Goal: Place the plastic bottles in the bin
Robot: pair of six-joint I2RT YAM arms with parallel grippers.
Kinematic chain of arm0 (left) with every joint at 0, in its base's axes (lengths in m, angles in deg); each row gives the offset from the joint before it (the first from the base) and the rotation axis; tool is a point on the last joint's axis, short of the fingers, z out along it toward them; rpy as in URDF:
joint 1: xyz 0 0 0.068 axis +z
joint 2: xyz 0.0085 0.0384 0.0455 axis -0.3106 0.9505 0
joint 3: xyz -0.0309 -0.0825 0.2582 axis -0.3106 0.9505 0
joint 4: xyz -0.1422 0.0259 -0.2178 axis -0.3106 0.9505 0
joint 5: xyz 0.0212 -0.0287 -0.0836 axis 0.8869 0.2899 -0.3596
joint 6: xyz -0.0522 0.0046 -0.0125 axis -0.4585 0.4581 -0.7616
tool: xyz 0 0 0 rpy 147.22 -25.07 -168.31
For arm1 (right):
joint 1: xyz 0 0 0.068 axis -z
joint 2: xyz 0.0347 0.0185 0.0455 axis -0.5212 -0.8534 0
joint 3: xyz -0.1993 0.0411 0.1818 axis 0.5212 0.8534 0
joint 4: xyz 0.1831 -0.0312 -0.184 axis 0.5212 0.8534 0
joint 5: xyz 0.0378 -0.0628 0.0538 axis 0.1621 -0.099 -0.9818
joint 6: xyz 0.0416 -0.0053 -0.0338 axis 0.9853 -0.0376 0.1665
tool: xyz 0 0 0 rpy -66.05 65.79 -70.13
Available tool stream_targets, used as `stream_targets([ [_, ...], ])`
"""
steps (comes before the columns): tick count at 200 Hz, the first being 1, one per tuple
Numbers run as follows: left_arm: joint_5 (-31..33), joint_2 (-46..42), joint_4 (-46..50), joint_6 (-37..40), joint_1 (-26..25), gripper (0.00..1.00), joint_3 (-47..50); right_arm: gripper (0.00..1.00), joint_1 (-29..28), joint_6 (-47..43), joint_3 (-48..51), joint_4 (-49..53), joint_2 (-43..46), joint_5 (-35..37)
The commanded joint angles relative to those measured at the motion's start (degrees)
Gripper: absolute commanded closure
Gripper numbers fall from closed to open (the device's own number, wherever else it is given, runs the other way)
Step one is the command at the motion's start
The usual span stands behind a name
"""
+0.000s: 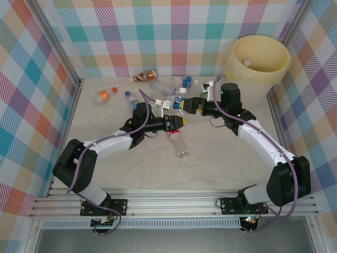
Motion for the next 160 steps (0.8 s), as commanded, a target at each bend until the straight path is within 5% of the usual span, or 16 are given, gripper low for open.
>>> stream_targets([
  [1, -4.0, 0.2, -7.35, -2.25, -0.07, 0.48, -1.55, 0.0, -0.49, 1.81, -2.51, 1.74, -2.01, 0.3],
  [55, -4.94, 1.21, -6.46, -2.29, -0.77, 0.48, -2.98, 0.08, -1.19, 6.06, -1.97, -7.67, -5.39, -6.31],
  [109, -6.01, 1.89, -6.22, -2.4, -1.04, 0.46, -3.76, 0.34, -1.77, 6.56, 1.33, -15.11, -4.55, -5.04],
  [142, -6.12, 2.0, -5.27, -2.56, -1.04, 0.37, -4.41, 0.47, -1.81, 4.93, 1.16, -13.04, -3.96, -1.64],
  [160, -5.89, 1.94, -4.09, -2.39, -1.04, 0.21, -4.76, 0.47, -1.81, 3.31, 1.02, -11.49, -2.97, 1.07],
])
